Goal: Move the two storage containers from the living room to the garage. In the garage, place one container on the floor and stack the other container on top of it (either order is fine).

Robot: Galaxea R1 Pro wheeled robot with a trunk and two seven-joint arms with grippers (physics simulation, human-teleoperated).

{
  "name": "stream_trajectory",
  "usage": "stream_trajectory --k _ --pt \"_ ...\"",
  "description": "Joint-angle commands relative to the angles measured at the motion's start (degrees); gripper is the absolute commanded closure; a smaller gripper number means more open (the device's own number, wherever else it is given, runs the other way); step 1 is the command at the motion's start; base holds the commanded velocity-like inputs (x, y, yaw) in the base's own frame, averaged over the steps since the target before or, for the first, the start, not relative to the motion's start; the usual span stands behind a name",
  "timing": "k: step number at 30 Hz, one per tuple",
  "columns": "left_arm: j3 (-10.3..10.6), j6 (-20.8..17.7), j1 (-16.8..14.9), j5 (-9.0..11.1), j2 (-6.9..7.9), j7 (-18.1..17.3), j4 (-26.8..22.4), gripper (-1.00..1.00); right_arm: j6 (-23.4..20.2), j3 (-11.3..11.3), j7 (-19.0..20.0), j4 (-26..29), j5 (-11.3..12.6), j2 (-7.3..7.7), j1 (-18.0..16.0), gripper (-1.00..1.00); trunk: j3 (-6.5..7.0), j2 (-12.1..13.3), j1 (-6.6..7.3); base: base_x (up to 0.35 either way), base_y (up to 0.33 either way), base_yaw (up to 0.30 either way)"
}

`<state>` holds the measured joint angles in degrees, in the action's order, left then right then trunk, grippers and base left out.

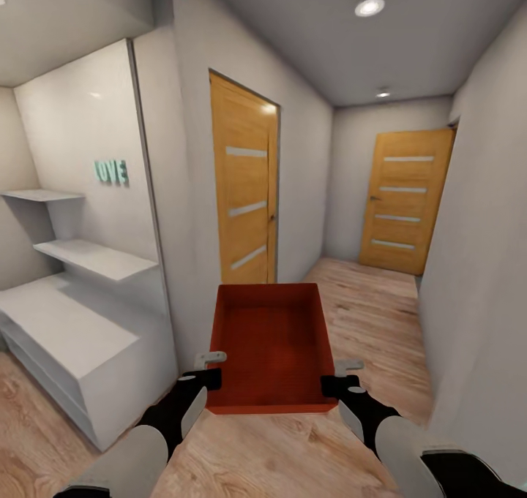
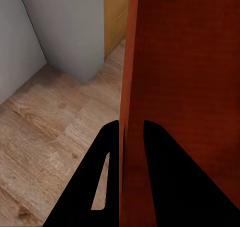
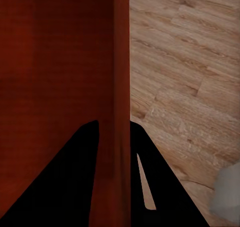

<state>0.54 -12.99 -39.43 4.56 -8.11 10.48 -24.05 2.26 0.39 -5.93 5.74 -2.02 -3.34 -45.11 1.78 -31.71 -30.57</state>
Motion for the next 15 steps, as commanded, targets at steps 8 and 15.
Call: stream_trajectory --k 8,15 --pt "0.2 -0.5 0.1 -0.3 2.49 1.4 -0.1 1.00 0.3 -2.4 -0.1 0.3 -0.6 0.05 -0.1 1.00 -0.01 0.0 -0.05 0.324 0.000 0.000" --pt "0.2 -0.5 0.1 -0.3 2.49 1.4 -0.1 1.00 0.3 -2.4 -0.2 0.3 -0.6 0.04 -0.1 1.00 -0.01 0.0 -0.05 0.324 0.000 0.000"
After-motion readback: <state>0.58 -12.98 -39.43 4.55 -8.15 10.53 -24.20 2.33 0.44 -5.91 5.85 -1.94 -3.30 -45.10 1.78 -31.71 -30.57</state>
